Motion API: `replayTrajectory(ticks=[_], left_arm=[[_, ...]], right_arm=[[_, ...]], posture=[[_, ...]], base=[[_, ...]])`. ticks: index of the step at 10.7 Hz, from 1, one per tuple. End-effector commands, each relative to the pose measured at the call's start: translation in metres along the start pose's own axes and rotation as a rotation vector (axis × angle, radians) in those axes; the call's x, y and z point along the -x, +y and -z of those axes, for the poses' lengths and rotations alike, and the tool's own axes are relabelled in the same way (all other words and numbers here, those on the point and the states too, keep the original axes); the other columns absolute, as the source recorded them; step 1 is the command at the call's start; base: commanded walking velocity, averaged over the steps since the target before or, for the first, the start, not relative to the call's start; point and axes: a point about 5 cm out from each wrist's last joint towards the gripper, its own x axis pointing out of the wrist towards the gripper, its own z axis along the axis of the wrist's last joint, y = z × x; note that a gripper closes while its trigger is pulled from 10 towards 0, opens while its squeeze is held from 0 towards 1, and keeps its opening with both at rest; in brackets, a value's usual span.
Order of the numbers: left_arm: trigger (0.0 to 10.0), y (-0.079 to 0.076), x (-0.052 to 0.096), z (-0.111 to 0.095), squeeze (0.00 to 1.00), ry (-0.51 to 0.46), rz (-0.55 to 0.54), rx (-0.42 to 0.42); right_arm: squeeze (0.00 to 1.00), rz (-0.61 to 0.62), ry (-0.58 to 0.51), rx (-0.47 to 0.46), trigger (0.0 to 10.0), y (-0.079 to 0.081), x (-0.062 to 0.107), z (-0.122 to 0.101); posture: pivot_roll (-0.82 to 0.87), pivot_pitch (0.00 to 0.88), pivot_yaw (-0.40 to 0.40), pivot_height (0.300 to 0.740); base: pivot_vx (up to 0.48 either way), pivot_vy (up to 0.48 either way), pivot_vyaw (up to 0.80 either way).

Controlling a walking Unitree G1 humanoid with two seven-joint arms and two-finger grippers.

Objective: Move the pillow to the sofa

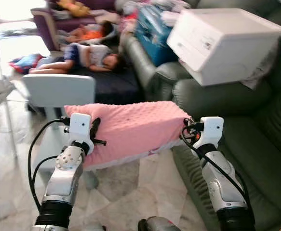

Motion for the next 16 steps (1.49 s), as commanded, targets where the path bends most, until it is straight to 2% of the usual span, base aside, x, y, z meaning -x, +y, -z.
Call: replayTrajectory(ticks=[1, 3, 8, 9, 12, 16], left_arm=[[10.0, 0.0049, 0.0002, -0.0064, 0.00, -0.021, -0.011, -0.007], [10.0, 0.0044, -0.0004, -0.0058, 0.00, -0.015, -0.007, -0.005], [10.0, 0.0014, -0.0012, -0.0040, 0.00, -0.004, 0.004, -0.004], [10.0, 0.0013, -0.0011, -0.0044, 0.00, -0.009, 0.003, -0.011], [10.0, 0.0024, -0.0008, -0.0072, 0.00, -0.031, 0.009, -0.018], [10.0, -0.0049, 0.0019, -0.0133, 0.00, -0.068, 0.126, 0.026]], right_arm=[[0.00, 0.001, -0.018, 0.003, 10.0, 0.0000, -0.0017, -0.0030], [0.00, 0.002, -0.017, 0.006, 10.0, -0.0001, -0.0016, -0.0031], [0.00, 0.003, -0.016, 0.013, 10.0, -0.0011, -0.0011, -0.0034], [0.00, 0.002, -0.018, 0.013, 10.0, -0.0008, -0.0012, -0.0033], [0.00, 0.001, -0.016, 0.010, 10.0, 0.0004, -0.0017, -0.0029], [0.00, 0.006, -0.021, 0.008, 10.0, 0.0006, -0.0022, -0.0032]], posture=[[-0.03, 0.000, -0.042, 0.740], [-0.03, 0.000, -0.042, 0.740], [-0.03, 0.000, -0.046, 0.740], [-0.03, 0.000, -0.046, 0.740], [-0.02, 0.000, -0.045, 0.740], [-0.03, 0.000, -0.042, 0.740]], base=[[0.000, 0.281, -0.80], [0.000, 0.287, -0.80], [0.000, 0.422, -0.16], [0.000, 0.390, -0.80], [0.000, 0.000, 0.00], [0.000, 0.000, -0.80]])
